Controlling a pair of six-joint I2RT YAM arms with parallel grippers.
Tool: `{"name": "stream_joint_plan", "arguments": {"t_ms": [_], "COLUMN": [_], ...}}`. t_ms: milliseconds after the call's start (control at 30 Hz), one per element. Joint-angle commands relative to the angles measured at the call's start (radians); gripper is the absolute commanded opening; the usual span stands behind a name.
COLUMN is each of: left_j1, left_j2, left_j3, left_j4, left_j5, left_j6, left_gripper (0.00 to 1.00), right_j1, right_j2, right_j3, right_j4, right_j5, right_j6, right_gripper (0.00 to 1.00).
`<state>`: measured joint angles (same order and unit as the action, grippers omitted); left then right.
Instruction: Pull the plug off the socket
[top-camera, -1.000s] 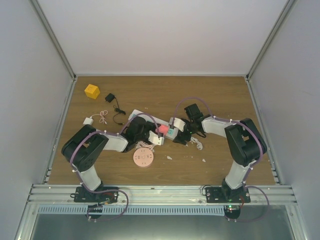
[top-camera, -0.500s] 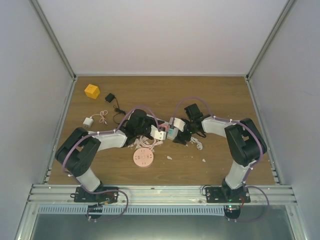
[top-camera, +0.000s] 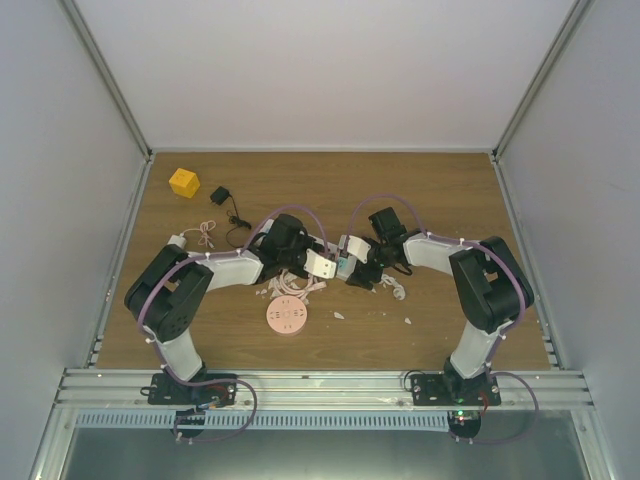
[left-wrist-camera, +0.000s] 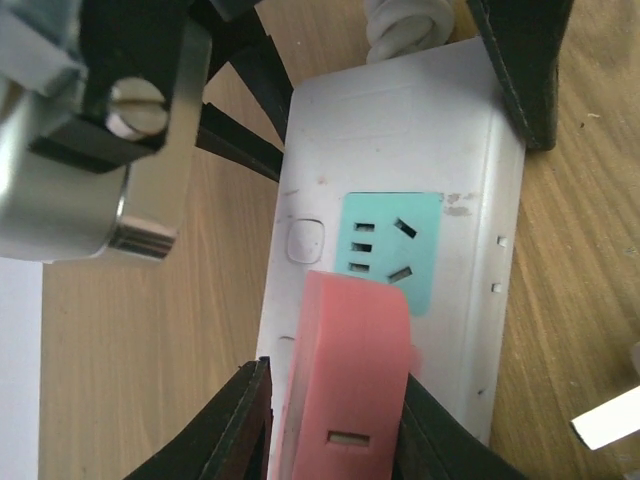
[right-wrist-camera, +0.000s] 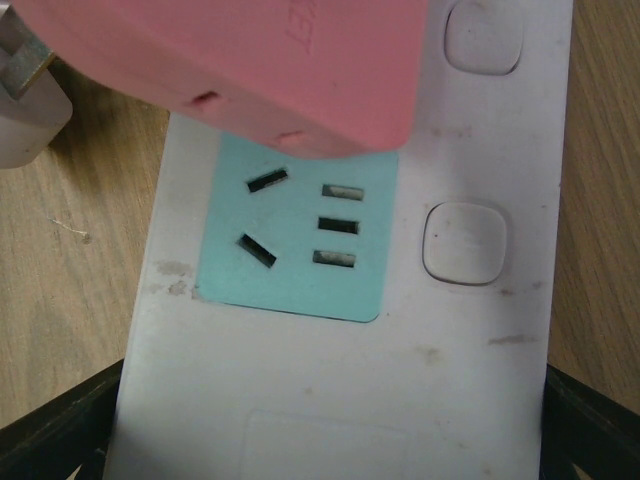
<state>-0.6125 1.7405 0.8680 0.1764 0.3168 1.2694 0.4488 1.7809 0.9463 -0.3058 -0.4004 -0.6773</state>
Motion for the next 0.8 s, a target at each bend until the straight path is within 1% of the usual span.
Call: {"name": "stream_joint_plan", "arguments": {"t_ms": [0, 167, 367, 467, 767], "left_j1": [0.007, 0.007, 0.007, 0.006, 0.007], "left_j2": [0.005, -0.022, -0.067, -0.084, -0.131], "left_j3": [0.018, 0.009, -0.011, -0.020, -0.030], "left_j4": [-0.003, 0.020, 0.031, 0.032, 0.045], "left_j5": [0.019, 0.017, 0.029, 0.038, 0.037], "left_j6": [-0.015, -0.033, -0.020, -0.012, -0.007], "left_gripper": [0.29, 0.25, 0.22, 0.16, 0.14], "right_j1": [0.020, 0.019, 0.019, 0.019, 0.019], "right_j2": [0.007, 0.008, 0.012, 0.018, 0.023], "right_j3": [-0.024, -0.023, -0.021, -0.018, -0.017], "right_j4": [-0.018, -0.017, -0.019, -0.021, -0.022], "right_j5": [-0.009, -0.008, -0.004, 0.001, 0.002], "right_j6": [-0.050, -0.050, -0.047, -0.045, -0.048], "right_gripper": [0.35, 0.34, 0.34, 0.33, 0.33]}}
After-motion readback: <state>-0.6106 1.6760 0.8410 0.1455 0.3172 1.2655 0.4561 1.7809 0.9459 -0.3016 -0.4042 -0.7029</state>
